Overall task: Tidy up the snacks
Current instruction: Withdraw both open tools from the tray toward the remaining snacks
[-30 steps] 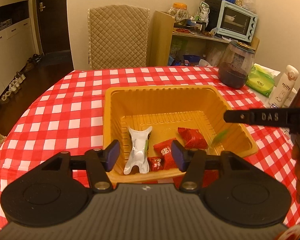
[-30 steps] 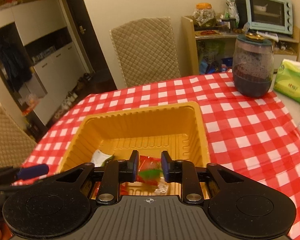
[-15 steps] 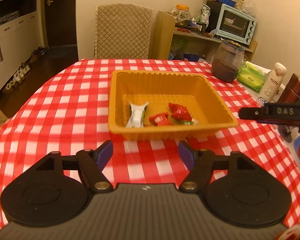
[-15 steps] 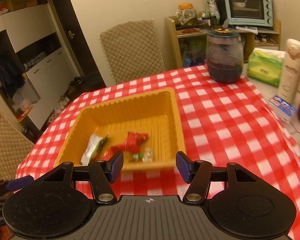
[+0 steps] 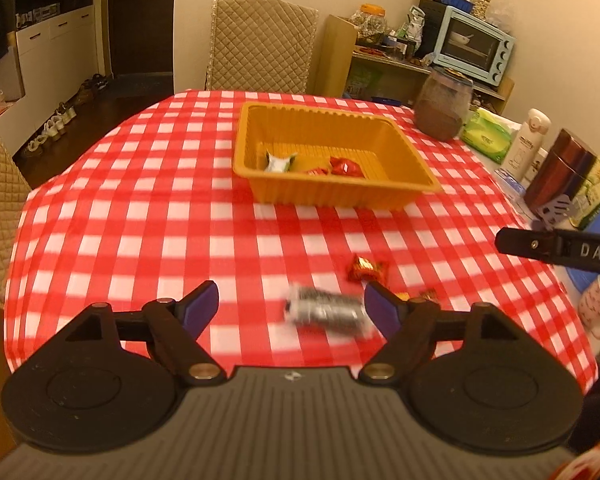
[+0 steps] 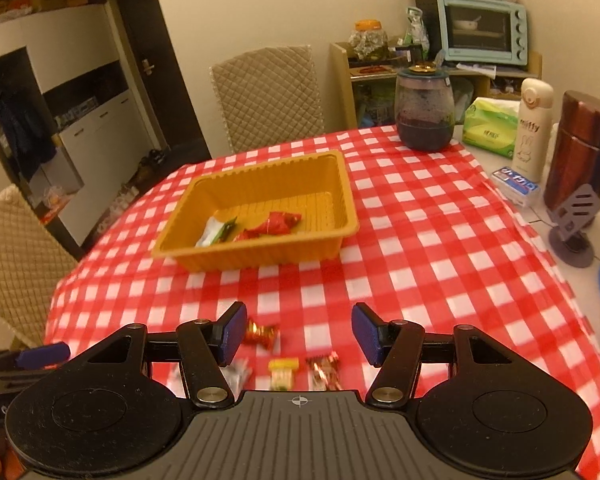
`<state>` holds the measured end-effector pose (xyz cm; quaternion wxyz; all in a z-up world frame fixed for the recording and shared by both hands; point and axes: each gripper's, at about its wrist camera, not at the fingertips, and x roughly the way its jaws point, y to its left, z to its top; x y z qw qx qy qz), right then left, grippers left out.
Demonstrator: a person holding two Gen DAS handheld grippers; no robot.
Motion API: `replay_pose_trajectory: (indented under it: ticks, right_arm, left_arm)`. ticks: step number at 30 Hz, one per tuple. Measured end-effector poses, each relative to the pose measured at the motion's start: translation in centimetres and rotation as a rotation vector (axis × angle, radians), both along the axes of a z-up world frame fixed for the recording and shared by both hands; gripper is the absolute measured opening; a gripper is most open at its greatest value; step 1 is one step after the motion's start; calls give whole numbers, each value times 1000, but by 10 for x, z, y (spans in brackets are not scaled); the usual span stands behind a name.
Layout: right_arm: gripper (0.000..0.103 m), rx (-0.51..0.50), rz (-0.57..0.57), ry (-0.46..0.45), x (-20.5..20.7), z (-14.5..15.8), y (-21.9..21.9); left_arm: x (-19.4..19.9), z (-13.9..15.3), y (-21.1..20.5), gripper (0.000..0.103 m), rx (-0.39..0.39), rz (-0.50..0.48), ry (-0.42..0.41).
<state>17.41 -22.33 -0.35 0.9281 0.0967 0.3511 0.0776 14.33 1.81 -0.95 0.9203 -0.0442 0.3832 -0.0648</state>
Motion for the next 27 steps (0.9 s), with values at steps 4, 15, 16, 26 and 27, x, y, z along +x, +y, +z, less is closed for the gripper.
replay_pose_trajectory:
  ticks: [4,15,16,26,27]
  right_arm:
    - [58,-24,3,6,-25,-5,2]
    - [58,-31,17,46,-62,-16,2]
    - [58,-34,19,48,-64,-17,3]
    - [58,-42,23,68,-68,-22,3]
    - [58,-42,23,70,-68,-23,3]
  left_arm:
    - [-24,-2,-2,80,6,-12,9]
    - [-63,-11,-8,80,43,-45,38]
    - [-65,-12,-8,80,45,-48,40]
    - [-68,-15,-4,81,54,-57,45]
    - [-67,-15,-4,81,57,-60,45]
